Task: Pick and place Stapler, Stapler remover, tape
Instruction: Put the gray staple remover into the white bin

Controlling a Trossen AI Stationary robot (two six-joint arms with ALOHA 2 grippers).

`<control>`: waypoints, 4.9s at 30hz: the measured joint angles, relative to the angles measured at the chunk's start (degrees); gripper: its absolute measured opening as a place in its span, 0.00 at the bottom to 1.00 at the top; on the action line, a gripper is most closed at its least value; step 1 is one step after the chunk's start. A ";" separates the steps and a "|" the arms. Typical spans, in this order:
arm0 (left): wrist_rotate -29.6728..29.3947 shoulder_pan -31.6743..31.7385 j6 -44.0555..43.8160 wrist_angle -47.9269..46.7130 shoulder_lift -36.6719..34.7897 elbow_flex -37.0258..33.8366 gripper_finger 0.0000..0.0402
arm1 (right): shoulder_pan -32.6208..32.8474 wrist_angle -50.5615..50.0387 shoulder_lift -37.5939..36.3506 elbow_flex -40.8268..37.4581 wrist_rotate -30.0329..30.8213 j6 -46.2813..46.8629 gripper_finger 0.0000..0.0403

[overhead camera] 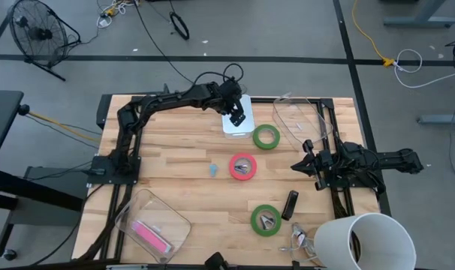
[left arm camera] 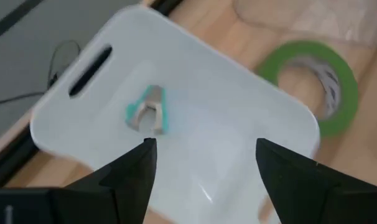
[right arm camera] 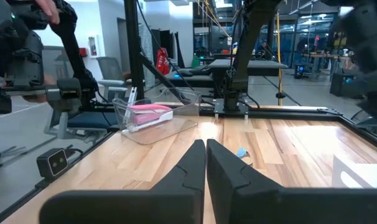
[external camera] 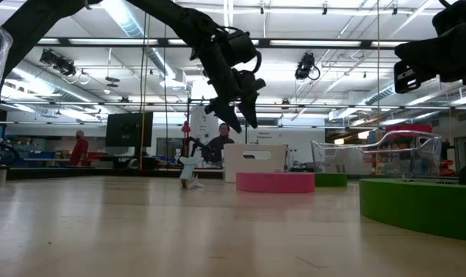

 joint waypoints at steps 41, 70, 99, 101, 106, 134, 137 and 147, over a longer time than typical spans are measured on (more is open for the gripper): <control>-2.86 -25.37 -14.31 -17.49 -9.47 0.04 0.69 | 0.00 -0.02 0.00 0.01 0.00 0.00 0.05; -13.79 -36.17 -34.58 -32.11 -9.42 -0.03 0.69 | 0.00 0.00 0.00 0.02 0.00 0.00 0.05; -13.34 -34.10 -39.36 -19.90 -19.01 -13.03 0.69 | 0.00 0.30 0.02 0.00 0.00 0.00 0.05; -13.26 -33.67 -38.61 -19.55 -20.12 -15.20 0.69 | 0.00 0.31 0.02 0.02 -0.02 0.00 0.05; -13.19 -32.71 -36.08 -17.64 -24.42 -21.06 0.69 | 0.00 0.20 0.02 0.02 -0.06 -0.02 0.05; -1.49 -26.40 -6.69 23.92 -39.07 -57.72 0.65 | 0.00 -0.04 0.04 0.01 0.00 0.00 0.05; -1.51 -26.40 -2.27 23.81 -39.07 -59.15 0.62 | 0.00 -0.04 0.04 0.01 -0.01 0.00 0.05; -0.71 -26.40 5.09 24.20 -39.06 -60.17 0.55 | 0.00 -0.04 0.04 0.02 0.00 -0.01 0.05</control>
